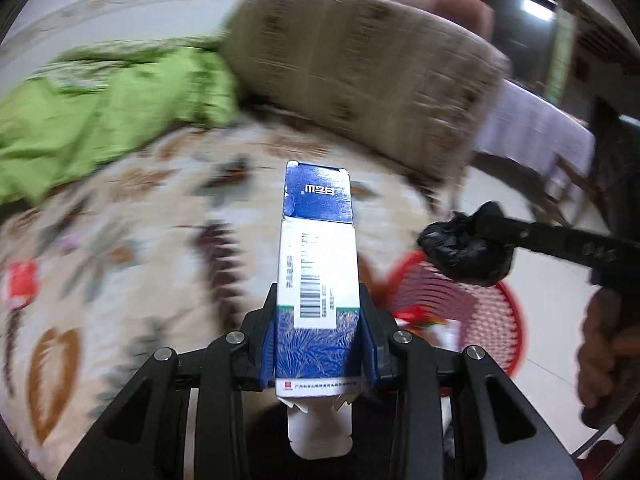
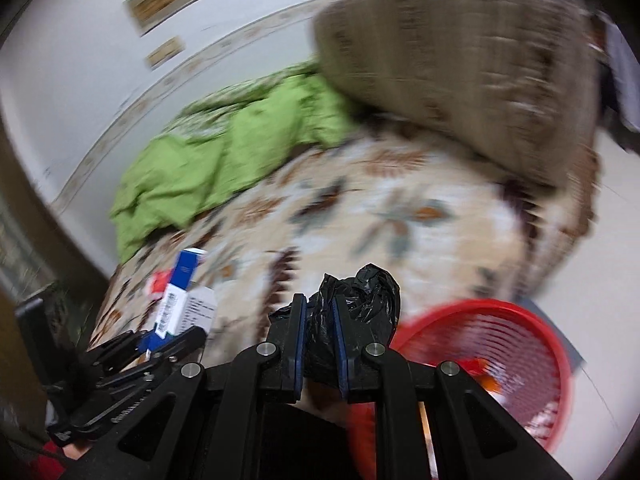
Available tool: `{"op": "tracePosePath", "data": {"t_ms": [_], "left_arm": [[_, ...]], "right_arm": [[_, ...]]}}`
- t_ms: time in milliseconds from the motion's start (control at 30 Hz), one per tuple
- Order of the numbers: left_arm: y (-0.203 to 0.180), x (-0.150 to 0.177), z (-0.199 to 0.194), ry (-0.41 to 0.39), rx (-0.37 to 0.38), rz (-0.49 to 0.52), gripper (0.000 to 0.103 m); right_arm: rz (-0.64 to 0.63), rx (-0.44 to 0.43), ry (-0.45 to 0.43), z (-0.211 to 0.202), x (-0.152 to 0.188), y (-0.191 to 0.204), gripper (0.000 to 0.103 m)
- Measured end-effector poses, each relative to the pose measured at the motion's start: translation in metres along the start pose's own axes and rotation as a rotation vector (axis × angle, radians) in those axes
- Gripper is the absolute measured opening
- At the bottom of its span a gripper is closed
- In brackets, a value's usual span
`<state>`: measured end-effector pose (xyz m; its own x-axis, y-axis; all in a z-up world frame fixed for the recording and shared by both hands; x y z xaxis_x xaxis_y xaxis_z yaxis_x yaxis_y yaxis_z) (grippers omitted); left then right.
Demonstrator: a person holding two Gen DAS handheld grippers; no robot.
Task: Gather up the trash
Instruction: 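Carry both items over the red wastebasket and open both tools to drop them, then grasp the red wrapper with the left tool while the right tool grasps the pink ball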
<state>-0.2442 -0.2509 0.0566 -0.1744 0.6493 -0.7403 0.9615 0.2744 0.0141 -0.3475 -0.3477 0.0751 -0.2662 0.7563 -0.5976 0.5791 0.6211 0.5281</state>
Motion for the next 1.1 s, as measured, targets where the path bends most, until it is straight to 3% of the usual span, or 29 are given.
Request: {"op": "tracePosePath", "data": {"t_ms": [133,200,233,267,333,400,633,867,1100], "left_arm": [[-0.053,-0.007,0.032,0.075,0.164,0.027,0.033],[-0.071,-0.009,0.045,0.101,0.209,0.033,0.034],[-0.076,-0.009,0.050,0.117,0.224,0.036,0.042],[-0.080,-0.009,0.056,0.133,0.239,0.030,0.052],[-0.080,-0.010,0.058,0.131,0.245,0.012,0.055],[-0.077,-0.009,0.057,0.131,0.246,0.000,0.055],[-0.045,-0.004,0.033,0.089,0.146,-0.061,0.060],[0.037,0.019,0.007,0.072,0.010,-0.193,0.060],[0.119,0.055,-0.015,0.075,-0.120,-0.352,0.060]], "right_arm": [[0.075,0.069,-0.003,-0.013,0.000,-0.050,0.013],[0.111,0.087,0.006,-0.014,0.001,-0.068,0.015],[0.124,0.099,0.014,-0.014,0.002,-0.075,0.015],[0.134,0.111,0.019,-0.014,0.003,-0.080,0.018],[0.157,0.123,0.018,-0.015,0.003,-0.089,0.038],[0.158,0.130,0.009,-0.017,0.000,-0.093,0.044],[0.132,0.060,0.015,-0.005,-0.007,-0.065,0.044],[0.009,-0.059,0.095,0.034,0.004,0.010,0.044],[-0.098,-0.119,0.210,0.082,0.033,0.072,0.044]]}}
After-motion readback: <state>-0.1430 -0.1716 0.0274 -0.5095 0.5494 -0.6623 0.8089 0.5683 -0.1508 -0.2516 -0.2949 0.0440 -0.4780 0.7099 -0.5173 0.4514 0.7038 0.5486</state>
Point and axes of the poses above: each gripper's, at about its wrist camera, not at the fingertips, and z roughly the way its jaws point, y to its left, x to its underside, the point moved 9 cm from there along z, roughly the way its jaws point, and after that the axes turned 11 degrees about z, right-handed, at the moved point
